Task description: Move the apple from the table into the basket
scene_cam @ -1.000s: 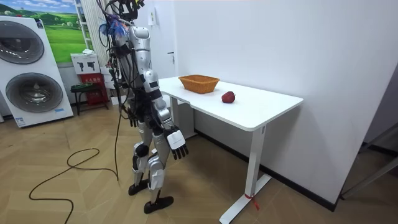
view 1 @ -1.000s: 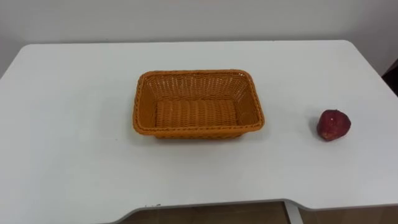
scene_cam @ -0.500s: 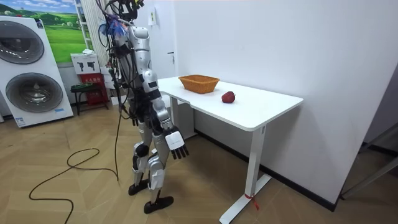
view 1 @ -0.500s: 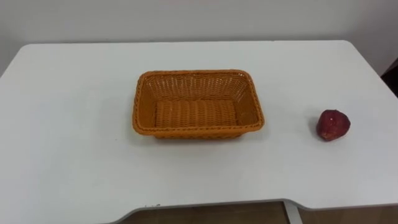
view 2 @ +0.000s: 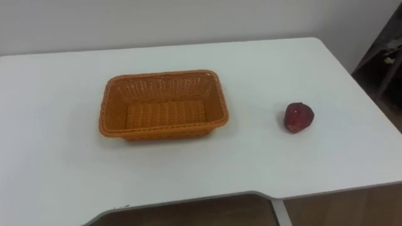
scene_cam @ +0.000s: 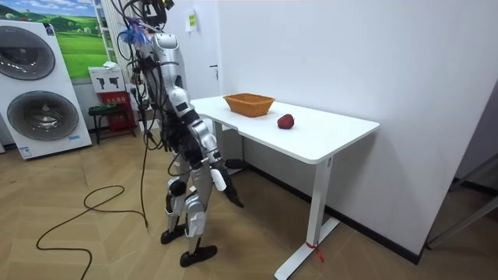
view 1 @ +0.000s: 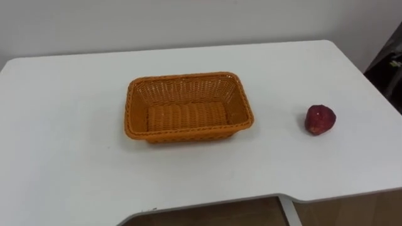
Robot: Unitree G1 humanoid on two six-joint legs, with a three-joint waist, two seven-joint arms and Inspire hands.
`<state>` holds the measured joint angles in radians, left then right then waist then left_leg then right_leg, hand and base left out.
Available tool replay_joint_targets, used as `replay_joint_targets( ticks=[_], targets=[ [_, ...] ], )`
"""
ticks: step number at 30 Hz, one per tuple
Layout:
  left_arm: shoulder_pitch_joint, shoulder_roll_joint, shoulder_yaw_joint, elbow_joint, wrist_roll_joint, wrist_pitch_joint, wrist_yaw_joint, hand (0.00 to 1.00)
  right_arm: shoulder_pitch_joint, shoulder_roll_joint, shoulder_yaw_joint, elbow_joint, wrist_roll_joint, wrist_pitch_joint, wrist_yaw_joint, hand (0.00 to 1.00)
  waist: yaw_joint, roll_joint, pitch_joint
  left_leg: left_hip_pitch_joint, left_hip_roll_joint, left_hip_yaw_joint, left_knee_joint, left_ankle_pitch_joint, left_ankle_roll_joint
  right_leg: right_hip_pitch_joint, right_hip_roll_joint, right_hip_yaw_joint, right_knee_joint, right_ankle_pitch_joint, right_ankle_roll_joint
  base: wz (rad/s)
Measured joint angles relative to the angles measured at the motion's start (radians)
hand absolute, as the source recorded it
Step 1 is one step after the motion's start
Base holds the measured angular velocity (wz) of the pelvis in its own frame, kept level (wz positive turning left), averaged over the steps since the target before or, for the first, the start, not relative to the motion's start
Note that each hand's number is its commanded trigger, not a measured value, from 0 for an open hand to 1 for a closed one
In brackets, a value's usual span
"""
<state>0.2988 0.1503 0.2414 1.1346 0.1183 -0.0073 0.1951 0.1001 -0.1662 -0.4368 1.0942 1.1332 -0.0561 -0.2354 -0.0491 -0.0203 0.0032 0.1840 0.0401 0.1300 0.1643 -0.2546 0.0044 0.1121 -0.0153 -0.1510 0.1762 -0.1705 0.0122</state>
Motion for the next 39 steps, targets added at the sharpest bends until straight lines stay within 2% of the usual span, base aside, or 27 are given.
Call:
replay_joint_targets(
  ticks=[5,7,11,14,16,23,25,26,29,32,36,39],
  targets=[
    [0.003,0.0,0.012,-0.001,-0.005,0.001,0.018,0.0,-0.002,-0.002,-0.06,-0.153,0.064,-0.022,-0.145,0.0,-0.002,-0.002,-0.0013,0.001,-0.001,0.014,0.001,0.0,0.0,-0.007,-0.001,0.014,0.013,-0.001,0.001,-0.09],
    [0.003,0.0,0.012,-0.007,-0.005,-0.001,0.019,0.0,-0.003,-0.002,-0.066,-0.259,0.065,-0.053,-0.211,0.0,-0.003,-0.007,-0.004,0.002,-0.001,0.016,0.004,0.0,0.0,-0.005,-0.001,0.016,0.013,-0.001,0.001,-0.02],
    [0.012,-0.001,0.012,-0.012,-0.006,-0.003,0.018,0.0,-0.008,-0.008,-0.087,-0.429,0.018,-0.089,-0.325,0.0,0.001,-0.012,-0.0021,0.0,-0.001,0.016,0.008,0.0,0.0,-0.009,-0.002,0.014,0.013,-0.001,0.001,0.01],
    [0.01,-0.001,0.01,-0.021,-0.004,-0.001,0.016,0.0,-0.019,-0.025,-0.087,-0.582,-0.108,-0.099,-0.431,0.0,0.0,-0.009,-0.0006,-0.031,-0.004,0.012,0.02,0.0,0.0,-0.043,-0.006,0.014,0.032,-0.007,0.002,0.03],
    [0.02,0.001,-0.005,-0.049,-0.005,-0.001,0.014,0.0,-0.039,-0.041,-0.079,-0.669,-0.218,-0.126,-0.502,0.0,-0.001,-0.009,0.0015,-0.053,-0.006,0.005,0.025,0.002,0.002,-0.061,-0.008,0.013,0.045,-0.008,0.001,0.05],
    [0.021,0.001,-0.029,-0.053,0.004,-0.006,0.013,0.0,-0.074,-0.062,-0.049,-0.807,-0.517,-0.139,-0.639,0.0,0.018,-0.014,0.0066,-0.055,-0.006,0.005,0.024,0.002,0.002,-0.063,-0.008,0.011,0.042,-0.01,0.002,-0.01],
    [0.019,0.001,-0.03,-0.055,0.01,-0.006,0.01,0.0,-0.074,-0.077,-0.02,-0.847,-0.628,-0.149,-0.649,0.0,0.028,-0.017,0.0062,-0.056,-0.007,0.007,0.022,0.002,0.002,-0.063,-0.009,0.011,0.039,-0.01,0.002,0.0],
    [0.018,0.001,-0.03,-0.055,0.012,-0.006,0.01,0.0,-0.074,-0.078,-0.011,-0.853,-0.663,-0.151,-0.647,0.0,0.03,-0.014,0.0034,-0.055,-0.007,0.007,0.022,0.002,0.002,-0.063,-0.009,0.011,0.039,-0.01,0.002,0.0],
    [0.018,0.001,-0.045,-0.054,0.016,-0.006,0.009,0.0,-0.085,-0.079,0.054,-0.854,-0.796,-0.154,-0.601,0.0,0.037,-0.022,0.0012,-0.051,-0.006,0.005,0.023,0.002,0.002,-0.062,-0.009,0.011,0.041,-0.01,0.002,0.0],
    [0.018,0.002,-0.069,-0.056,0.018,-0.006,0.004,0.0,-0.086,-0.079,0.101,-0.851,-0.84,-0.148,-0.541,0.0,0.038,-0.022,0.0013,-0.05,-0.006,0.002,0.023,0.002,0.003,-0.06,-0.01,0.01,0.041,-0.009,0.002,0.0],
    [0.019,0.007,-0.069,-0.076,0.05,-0.005,-0.034,0.0,-0.098,-0.08,0.142,-0.827,-0.903,-0.117,-0.439,0.0,0.059,-0.018,0.0018,-0.05,-0.004,0.001,0.025,0.002,0.002,-0.059,-0.01,0.005,0.044,-0.008,0.0,0.0],
    [0.018,0.008,-0.068,-0.076,0.052,-0.005,-0.054,0.0,-0.101,-0.098,0.181,-0.793,-0.907,-0.117,-0.362,0.0,0.071,-0.019,0.003,-0.049,-0.002,-0.003,0.027,0.002,0.002,-0.055,-0.01,0.001,0.045,-0.008,-0.001,0.04]
  ],
)
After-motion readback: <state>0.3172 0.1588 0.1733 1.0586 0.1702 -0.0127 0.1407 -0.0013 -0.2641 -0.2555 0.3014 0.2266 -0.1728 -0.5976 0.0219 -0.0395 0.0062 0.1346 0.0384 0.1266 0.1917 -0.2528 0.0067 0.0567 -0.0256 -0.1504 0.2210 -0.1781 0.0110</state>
